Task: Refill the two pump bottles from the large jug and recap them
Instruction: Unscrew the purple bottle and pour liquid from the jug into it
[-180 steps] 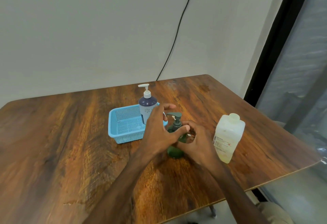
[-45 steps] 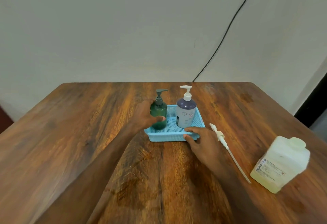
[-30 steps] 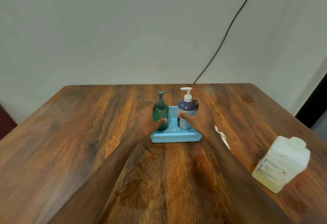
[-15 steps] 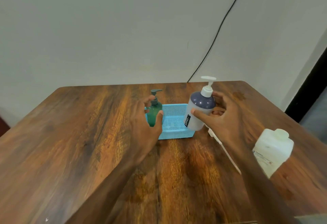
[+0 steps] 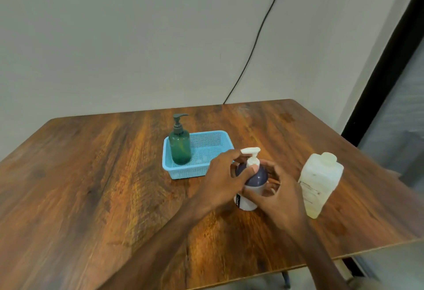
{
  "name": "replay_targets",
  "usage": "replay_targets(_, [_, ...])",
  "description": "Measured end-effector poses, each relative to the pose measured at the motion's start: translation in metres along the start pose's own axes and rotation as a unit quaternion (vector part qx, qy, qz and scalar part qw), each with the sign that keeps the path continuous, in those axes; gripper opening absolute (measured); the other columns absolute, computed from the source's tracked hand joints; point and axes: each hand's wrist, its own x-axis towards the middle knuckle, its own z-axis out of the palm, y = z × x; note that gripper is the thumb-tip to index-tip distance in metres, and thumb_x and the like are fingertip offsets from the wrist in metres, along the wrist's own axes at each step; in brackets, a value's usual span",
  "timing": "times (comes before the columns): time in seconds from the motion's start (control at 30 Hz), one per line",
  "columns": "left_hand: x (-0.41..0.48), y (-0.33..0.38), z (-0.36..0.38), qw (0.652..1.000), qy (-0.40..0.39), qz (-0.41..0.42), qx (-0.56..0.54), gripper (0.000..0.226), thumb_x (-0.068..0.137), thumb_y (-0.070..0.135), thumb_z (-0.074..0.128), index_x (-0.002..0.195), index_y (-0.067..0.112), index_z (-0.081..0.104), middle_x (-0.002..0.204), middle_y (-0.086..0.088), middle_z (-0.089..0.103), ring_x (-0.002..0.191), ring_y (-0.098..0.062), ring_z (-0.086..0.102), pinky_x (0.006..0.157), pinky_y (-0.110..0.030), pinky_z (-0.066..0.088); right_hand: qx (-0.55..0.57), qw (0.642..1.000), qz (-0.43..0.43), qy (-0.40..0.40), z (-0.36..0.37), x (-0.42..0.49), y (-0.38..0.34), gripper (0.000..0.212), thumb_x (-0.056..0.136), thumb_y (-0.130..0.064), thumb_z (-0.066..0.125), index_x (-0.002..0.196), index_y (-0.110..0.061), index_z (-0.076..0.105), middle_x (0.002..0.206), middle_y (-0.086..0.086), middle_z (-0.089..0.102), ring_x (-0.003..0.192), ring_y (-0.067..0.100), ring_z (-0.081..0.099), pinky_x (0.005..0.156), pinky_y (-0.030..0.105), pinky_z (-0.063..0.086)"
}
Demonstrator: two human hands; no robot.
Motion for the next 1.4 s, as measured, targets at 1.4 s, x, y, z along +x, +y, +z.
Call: replay_targets(1.4, [-0.017,-0.005,0.016,0.997,-0.006,0.03,-0.071,0.028,0.109,0.031,0.053,0.134,0.02,0.062,0.123,0.008,0.071,0.117,-0.01,0.066,0.099,-0.033,0.055,-0.053,0.998,-0.031,0.023,0.014,-0.007,-0.016,0.076,0.078,-0.039,0.084,0.146,-0.03,0.049,0.132,-0.023,0.059,0.108,-0.008,0.057,0.087,0.005,0.044])
